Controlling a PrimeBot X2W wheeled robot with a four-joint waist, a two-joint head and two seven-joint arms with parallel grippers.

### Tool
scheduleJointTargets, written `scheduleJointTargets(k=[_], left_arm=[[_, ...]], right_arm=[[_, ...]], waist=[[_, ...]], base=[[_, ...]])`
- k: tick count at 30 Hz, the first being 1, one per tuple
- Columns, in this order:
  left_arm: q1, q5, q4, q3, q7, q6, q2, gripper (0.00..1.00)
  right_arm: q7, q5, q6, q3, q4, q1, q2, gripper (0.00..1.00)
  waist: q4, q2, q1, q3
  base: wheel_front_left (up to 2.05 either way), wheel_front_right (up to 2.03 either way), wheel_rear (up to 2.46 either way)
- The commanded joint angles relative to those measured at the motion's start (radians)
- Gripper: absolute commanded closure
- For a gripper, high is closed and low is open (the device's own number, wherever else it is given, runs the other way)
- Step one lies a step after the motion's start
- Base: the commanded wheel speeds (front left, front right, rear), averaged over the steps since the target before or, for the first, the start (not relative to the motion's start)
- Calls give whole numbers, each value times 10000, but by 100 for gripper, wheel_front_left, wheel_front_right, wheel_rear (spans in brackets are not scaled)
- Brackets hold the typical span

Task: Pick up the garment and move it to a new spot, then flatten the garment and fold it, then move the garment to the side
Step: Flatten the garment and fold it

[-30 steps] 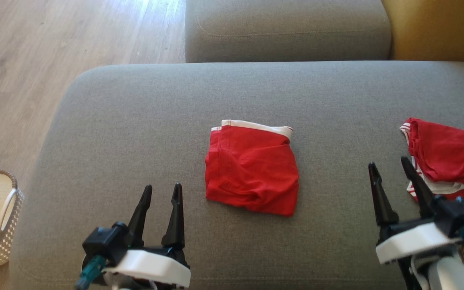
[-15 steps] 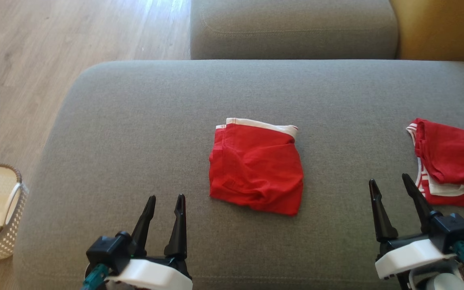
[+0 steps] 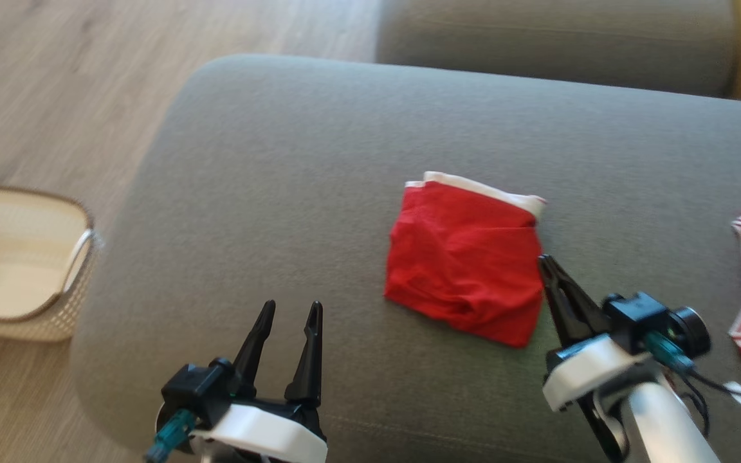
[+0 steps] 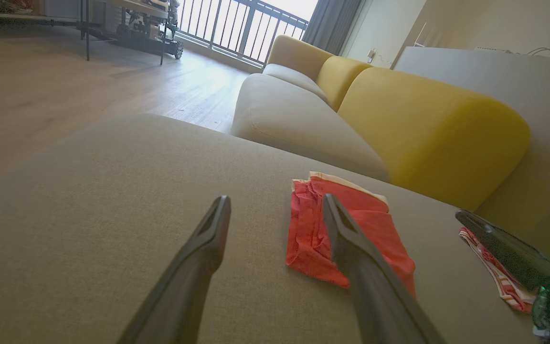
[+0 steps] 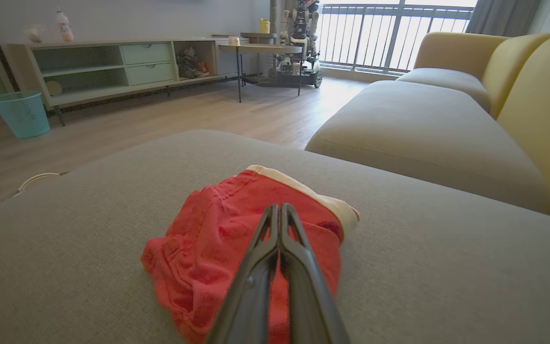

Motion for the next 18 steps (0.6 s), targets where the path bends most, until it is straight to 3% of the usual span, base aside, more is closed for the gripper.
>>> scheduleJointTargets(k=[1, 11, 18], left_arm=[[-467, 15, -261, 282, -122, -28, -30, 0], [-739, -19, -438, 154, -122, -82, -30, 0], [-810, -108, -510, 75, -122, -13, -30, 0]], right_arm=[[-86, 31, -2, 498, 183, -689, -213, 100], [58, 502, -2, 788, 4244, -2841, -506, 100], [-43, 1008, -2, 2176, 5935, -3656, -303, 100]], waist=[[538, 0, 0, 292], [1803, 0, 0, 931], [2129, 0, 0, 1117]], base=[[0, 0, 0], [0, 0, 0], [0, 0, 0]])
